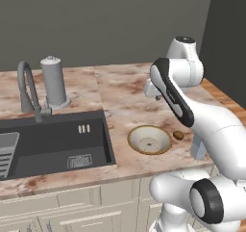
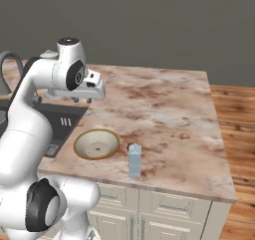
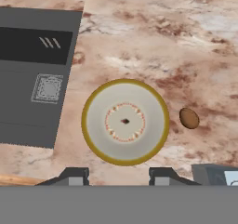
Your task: Gather the eggs and milk located in the vicinity of the sink area and place them right next to the bowl.
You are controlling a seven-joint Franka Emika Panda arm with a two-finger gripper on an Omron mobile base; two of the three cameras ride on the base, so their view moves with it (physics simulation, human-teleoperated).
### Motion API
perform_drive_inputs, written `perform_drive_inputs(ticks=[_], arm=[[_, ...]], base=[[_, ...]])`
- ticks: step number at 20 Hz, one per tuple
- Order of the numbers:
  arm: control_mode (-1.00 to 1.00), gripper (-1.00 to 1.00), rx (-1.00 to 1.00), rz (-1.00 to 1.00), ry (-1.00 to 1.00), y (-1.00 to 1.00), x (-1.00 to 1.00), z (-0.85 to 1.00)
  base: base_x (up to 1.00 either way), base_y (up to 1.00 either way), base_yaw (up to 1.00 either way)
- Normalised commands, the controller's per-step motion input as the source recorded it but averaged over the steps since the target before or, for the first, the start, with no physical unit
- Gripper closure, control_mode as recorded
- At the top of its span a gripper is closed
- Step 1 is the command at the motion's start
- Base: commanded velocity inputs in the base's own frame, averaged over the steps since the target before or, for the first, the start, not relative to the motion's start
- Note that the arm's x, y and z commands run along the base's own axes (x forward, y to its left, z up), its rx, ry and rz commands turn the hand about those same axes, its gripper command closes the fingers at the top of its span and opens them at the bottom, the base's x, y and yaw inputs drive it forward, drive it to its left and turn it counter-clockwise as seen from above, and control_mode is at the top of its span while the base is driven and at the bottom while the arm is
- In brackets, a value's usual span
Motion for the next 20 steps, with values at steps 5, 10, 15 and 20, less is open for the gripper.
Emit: perform_drive_inputs(ticks=[5, 10, 15, 20], arm=[[1.0, -1.0, 0.0, 0.0, 0.0, 0.0, 0.0, 0.0], [1.0, -1.0, 0.0, 0.0, 0.0, 0.0, 0.0, 0.0], [1.0, -1.0, 0.0, 0.0, 0.0, 0.0, 0.0, 0.0], [1.0, -1.0, 0.0, 0.0, 0.0, 0.0, 0.0, 0.0]], base=[[0.0, 0.04, 0.0], [-0.01, 0.21, 0.0], [-0.07, 0.3, 0.0], [-0.14, 0.5, 0.0]])
